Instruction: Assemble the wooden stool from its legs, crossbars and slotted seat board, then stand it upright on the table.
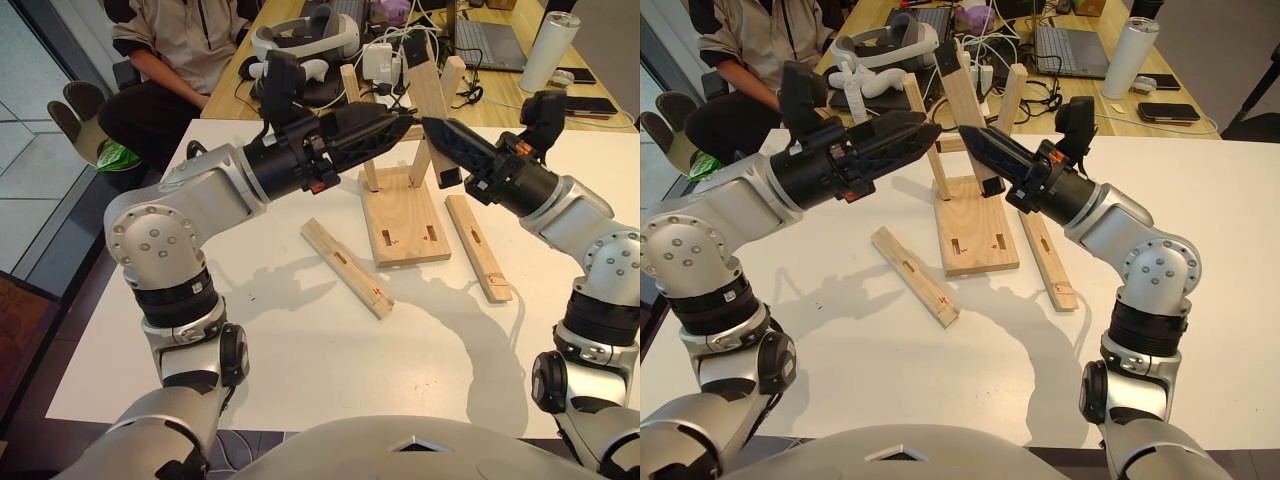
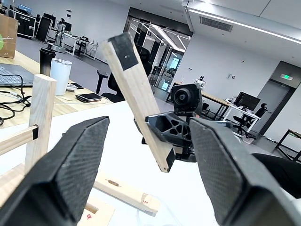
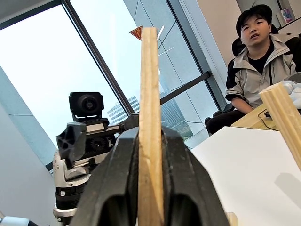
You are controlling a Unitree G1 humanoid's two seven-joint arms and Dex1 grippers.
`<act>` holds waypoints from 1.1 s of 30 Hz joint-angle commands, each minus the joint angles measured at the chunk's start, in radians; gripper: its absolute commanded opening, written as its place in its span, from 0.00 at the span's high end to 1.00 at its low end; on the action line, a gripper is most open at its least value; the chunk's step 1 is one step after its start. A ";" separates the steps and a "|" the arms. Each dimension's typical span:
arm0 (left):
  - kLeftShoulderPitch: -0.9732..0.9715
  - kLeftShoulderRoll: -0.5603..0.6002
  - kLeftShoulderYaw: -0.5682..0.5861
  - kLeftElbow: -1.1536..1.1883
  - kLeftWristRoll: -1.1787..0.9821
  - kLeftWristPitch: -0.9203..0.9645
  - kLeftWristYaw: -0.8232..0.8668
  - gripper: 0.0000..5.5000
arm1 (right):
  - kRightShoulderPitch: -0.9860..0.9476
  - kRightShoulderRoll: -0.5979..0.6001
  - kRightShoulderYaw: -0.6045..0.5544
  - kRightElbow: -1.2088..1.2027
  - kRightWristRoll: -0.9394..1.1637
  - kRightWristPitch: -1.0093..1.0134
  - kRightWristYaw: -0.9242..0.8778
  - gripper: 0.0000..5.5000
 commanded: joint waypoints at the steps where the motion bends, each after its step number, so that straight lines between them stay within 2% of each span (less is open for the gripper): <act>1: -0.030 0.009 -0.016 0.021 -0.020 -0.013 0.007 0.42 | 0.019 -0.005 0.030 -0.038 0.037 0.022 0.007 0.93; 11: -0.046 -0.039 -0.022 0.029 -0.182 -0.016 0.093 0.42 | 0.044 -0.037 0.129 -0.055 0.007 0.022 0.088 0.93; 16: 0.002 0.000 -0.060 -0.006 -0.250 0.002 0.101 0.57 | 0.032 -0.043 0.134 -0.032 -0.006 0.007 0.115 0.93; 23: 0.040 0.053 -0.124 -0.022 -0.224 -0.017 0.063 0.73 | 0.028 -0.061 0.139 -0.028 -0.008 0.012 0.153 0.93; 33: 0.039 0.087 -0.133 -0.007 -0.228 -0.046 0.037 0.80 | 0.045 -0.081 0.147 -0.036 -0.012 0.017 0.177 0.93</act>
